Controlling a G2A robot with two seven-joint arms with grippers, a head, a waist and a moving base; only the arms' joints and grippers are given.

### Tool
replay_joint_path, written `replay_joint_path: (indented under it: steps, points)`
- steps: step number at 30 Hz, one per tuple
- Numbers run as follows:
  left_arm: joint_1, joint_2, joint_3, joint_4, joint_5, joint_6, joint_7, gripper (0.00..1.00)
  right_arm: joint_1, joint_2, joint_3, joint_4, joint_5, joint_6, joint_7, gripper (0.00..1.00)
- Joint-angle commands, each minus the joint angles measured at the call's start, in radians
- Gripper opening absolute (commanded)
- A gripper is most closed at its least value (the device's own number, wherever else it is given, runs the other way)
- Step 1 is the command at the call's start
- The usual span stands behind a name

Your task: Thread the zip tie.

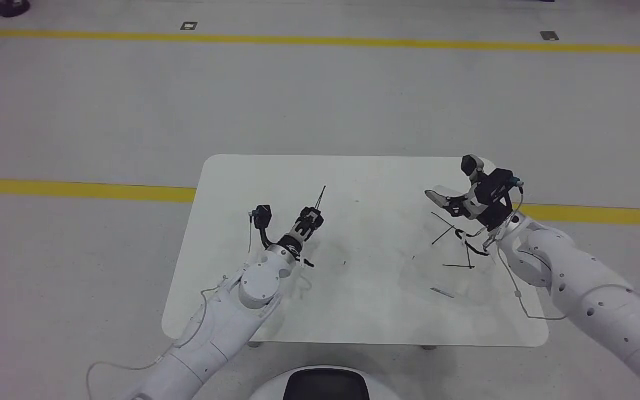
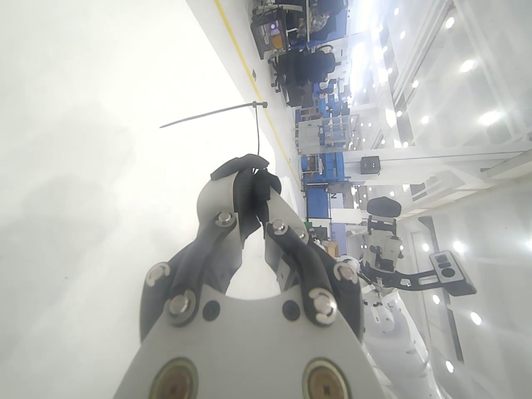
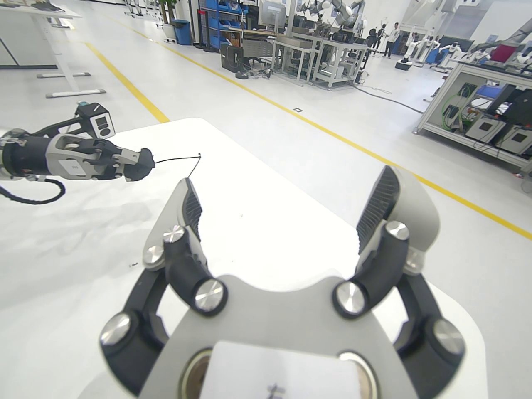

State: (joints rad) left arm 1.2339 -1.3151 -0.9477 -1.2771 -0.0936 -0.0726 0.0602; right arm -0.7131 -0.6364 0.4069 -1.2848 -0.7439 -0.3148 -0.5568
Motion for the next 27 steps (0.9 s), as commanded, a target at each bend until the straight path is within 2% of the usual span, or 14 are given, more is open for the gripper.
replay_joint_path:
  steps: [1, 5, 8, 13, 20, 23, 27]
  points:
    - [0.012, -0.005, 0.019, -0.035, 0.028, 0.025, 0.035, 0.0, 0.0, 0.0, 0.0, 0.0, 0.0, 0.0, 0.0, 1.0]
    - [0.042, -0.019, 0.065, -0.114, 0.061, 0.086, 0.132, 0.0, 0.0, 0.0, 0.0, 0.0, 0.0, 0.0, 0.0, 1.0]
    - [0.043, -0.031, 0.088, -0.132, 0.065, 0.13, 0.185, 0.0, 0.0, 0.0, 0.0, 0.0, 0.0, 0.0, 0.0, 1.0]
    - [0.001, -0.055, 0.102, -0.081, 0.018, 0.195, 0.237, 0.0, 0.0, 0.0, 0.0, 0.0, 0.0, 0.0, 0.0, 1.0]
    - [-0.046, -0.084, 0.119, -0.005, -0.031, 0.214, 0.267, 0.0, 0.0, 0.0, 0.0, 0.0, 0.0, 0.0, 0.0, 1.0]
    - [-0.06, -0.091, 0.12, 0.021, -0.039, 0.219, 0.265, 0.0, 0.0, 0.0, 0.0, 0.0, 0.0, 0.0, 0.0, 1.0]
    - [-0.079, -0.099, 0.109, 0.054, -0.056, 0.247, 0.27, 0.0, 0.0, 0.0, 0.0, 0.0, 0.0, 0.0, 0.0, 1.0]
